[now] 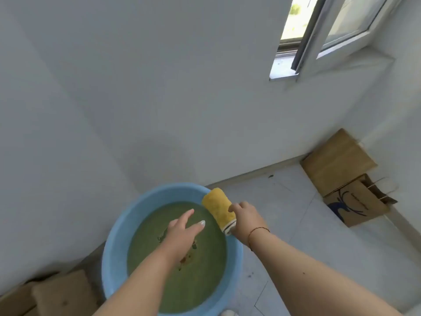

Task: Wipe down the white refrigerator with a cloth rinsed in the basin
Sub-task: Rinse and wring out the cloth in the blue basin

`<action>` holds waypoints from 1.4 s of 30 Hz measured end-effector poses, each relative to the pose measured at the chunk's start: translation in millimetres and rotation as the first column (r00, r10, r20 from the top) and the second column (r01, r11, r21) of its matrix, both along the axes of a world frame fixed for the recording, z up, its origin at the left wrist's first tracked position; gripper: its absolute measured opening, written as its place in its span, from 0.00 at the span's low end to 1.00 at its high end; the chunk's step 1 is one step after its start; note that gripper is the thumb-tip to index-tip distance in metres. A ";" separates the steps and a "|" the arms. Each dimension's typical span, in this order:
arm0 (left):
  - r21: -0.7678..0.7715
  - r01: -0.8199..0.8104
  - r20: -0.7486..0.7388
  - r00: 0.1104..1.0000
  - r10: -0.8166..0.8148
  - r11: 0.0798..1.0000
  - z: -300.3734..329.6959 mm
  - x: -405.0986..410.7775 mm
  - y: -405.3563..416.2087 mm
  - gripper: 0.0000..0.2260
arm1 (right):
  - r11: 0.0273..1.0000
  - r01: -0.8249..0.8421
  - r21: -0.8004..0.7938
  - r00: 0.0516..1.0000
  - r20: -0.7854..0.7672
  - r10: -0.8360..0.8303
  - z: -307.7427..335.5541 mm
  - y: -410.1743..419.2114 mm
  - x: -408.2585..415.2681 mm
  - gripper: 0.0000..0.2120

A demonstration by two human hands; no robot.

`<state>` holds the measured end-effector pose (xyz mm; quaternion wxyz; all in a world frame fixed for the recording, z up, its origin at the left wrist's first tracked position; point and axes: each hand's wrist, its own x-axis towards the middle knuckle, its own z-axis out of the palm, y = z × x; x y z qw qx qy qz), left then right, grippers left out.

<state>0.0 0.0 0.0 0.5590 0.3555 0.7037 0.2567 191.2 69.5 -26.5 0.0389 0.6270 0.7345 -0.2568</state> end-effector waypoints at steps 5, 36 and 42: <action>-0.118 -0.095 0.151 0.982 0.113 0.988 -31.4 2.5 -0.9 0.21 | 0.941 -0.330 0.069 0.915 0.270 0.301 -37.5 14.2 -12.9 0.29; -0.124 0.197 -0.659 0.716 -0.229 0.973 -127.5 -72.0 -35.8 0.25 | 0.990 -0.031 -0.140 0.996 -0.085 0.019 -107.2 1.0 -105.7 0.29; -0.543 0.326 -0.462 0.654 -0.599 0.774 -162.1 -64.9 -48.9 0.28 | 0.855 -0.399 -0.333 0.794 0.341 0.503 -150.0 -15.6 -102.9 0.42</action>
